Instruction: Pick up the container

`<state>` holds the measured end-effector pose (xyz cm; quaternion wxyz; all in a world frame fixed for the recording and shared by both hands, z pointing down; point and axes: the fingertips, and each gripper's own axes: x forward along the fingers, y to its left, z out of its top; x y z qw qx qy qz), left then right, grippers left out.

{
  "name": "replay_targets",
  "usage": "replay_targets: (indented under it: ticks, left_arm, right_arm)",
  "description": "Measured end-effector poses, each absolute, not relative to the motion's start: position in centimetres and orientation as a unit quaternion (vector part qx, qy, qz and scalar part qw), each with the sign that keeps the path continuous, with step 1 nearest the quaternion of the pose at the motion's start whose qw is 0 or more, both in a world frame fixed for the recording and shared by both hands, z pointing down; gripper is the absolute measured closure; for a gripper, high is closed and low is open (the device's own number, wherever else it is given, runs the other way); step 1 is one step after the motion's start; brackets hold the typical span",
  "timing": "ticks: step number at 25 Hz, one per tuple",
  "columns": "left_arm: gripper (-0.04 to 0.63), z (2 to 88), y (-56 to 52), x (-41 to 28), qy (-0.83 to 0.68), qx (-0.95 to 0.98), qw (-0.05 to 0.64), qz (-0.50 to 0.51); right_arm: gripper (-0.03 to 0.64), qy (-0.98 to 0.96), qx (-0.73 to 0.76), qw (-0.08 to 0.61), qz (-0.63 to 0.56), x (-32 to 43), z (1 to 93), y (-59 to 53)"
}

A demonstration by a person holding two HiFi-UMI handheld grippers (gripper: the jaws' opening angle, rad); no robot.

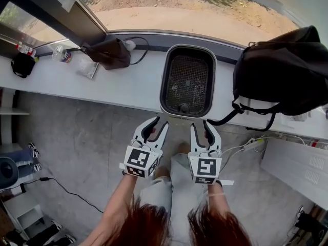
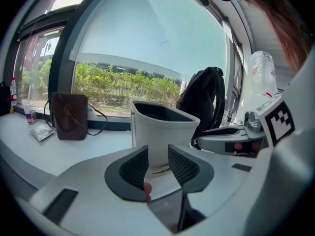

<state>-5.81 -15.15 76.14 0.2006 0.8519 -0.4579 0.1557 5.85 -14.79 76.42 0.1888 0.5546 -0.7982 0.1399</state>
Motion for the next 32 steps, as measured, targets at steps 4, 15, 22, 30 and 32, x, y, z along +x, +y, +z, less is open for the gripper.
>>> replay_targets:
  ticks: [4, 15, 22, 30, 32]
  left_arm:
    - [0.465, 78.9, -15.4, -5.7, -0.453, 0.848, 0.222, 0.16]
    - [0.396, 84.4, -16.1, -5.0, -0.432, 0.849, 0.256, 0.163]
    - [0.374, 85.5, -16.6, -4.1, -0.417, 0.854, 0.27, 0.153]
    - [0.373, 86.3, -17.1, -3.9, -0.411, 0.857, 0.271, 0.154]
    - [0.373, 86.3, -17.1, -4.0, -0.41, 0.857, 0.272, 0.156]
  right_arm:
    - [0.45, -0.794, 0.552, 0.2, 0.161, 6.2, 79.3, -14.8]
    - [0.407, -0.794, 0.537, 0.217, 0.184, 6.5, 84.3, -15.7]
    - [0.407, -0.793, 0.541, 0.223, 0.172, 6.6, 85.0, -15.3]
    - [0.4, -0.795, 0.528, 0.228, 0.193, 6.3, 86.6, -15.6]
    - [0.402, -0.798, 0.523, 0.223, 0.199, 6.2, 86.6, -15.6]
